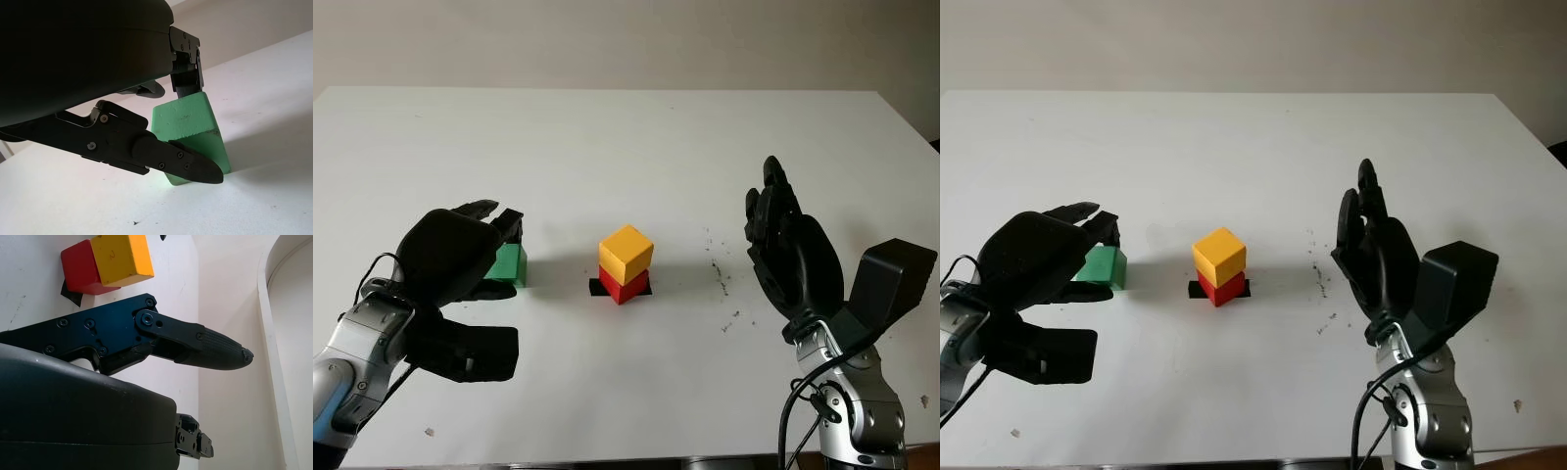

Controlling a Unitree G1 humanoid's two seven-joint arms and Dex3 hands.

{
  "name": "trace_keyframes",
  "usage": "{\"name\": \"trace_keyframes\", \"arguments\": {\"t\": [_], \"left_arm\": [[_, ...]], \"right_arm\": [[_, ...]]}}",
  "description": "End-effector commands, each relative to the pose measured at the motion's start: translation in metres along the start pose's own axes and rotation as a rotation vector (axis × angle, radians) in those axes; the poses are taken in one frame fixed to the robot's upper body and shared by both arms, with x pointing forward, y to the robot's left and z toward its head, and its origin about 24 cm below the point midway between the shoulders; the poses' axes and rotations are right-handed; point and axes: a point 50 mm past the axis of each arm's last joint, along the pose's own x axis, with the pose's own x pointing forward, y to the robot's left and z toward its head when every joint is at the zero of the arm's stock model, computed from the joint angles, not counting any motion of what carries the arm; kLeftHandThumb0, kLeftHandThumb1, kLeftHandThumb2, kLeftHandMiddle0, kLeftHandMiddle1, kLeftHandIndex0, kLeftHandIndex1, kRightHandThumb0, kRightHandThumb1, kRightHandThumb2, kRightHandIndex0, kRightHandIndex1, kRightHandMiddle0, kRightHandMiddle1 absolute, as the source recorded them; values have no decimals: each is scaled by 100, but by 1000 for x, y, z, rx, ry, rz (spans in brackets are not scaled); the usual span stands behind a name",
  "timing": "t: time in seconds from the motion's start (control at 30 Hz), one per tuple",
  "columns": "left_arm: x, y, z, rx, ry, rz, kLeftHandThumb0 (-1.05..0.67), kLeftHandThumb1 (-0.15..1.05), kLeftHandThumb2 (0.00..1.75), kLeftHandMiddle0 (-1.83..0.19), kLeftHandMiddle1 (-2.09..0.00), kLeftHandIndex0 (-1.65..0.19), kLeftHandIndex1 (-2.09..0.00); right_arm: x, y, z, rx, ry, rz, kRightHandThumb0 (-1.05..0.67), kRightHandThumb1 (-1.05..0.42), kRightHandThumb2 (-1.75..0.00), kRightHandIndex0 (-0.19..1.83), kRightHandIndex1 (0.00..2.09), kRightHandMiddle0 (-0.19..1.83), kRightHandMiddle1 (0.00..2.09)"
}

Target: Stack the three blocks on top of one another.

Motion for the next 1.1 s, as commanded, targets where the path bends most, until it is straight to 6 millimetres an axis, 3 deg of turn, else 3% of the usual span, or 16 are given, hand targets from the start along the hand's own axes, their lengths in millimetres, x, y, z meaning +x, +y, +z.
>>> {"name": "trace_keyframes", "arguments": {"t": [0.0, 0.2, 0.3, 0.67, 0.9, 1.07], "left_arm": [[-2, 4, 4, 11, -8, 15, -43, 105, 14, -36, -11, -13, -175], [-8, 25, 9, 40, -32, 68, -45, 105, 12, -39, -13, -20, -149], [-10, 45, 8, -30, -99, 100, -44, 105, 10, -36, -14, -14, -156], [1, 116, 2, -109, -321, 201, -47, 101, 5, -40, -15, -28, -142], [14, 141, -2, -230, -438, 177, -48, 101, 5, -44, -12, -40, -129], [26, 154, -5, -221, -483, 237, -50, 101, 5, -48, -11, -42, -135]], "right_arm": [[0, -3, 4, -13, -22, -6, -75, -105, -69, -19, 0, -19, 0], [0, -4, 4, -13, -24, -2, -74, -105, -69, -19, 0, -19, 0], [1, -4, 3, -10, -21, -8, -74, -105, -69, -19, 0, -19, 0], [2, 2, 0, 0, -17, -12, -74, -105, -66, -19, 0, -19, 0], [1, 5, -2, 4, -2, -7, -75, -105, -64, -19, 0, -19, 0], [0, 5, -4, -4, 9, 3, -75, -105, -65, -19, 0, -19, 0]]}}
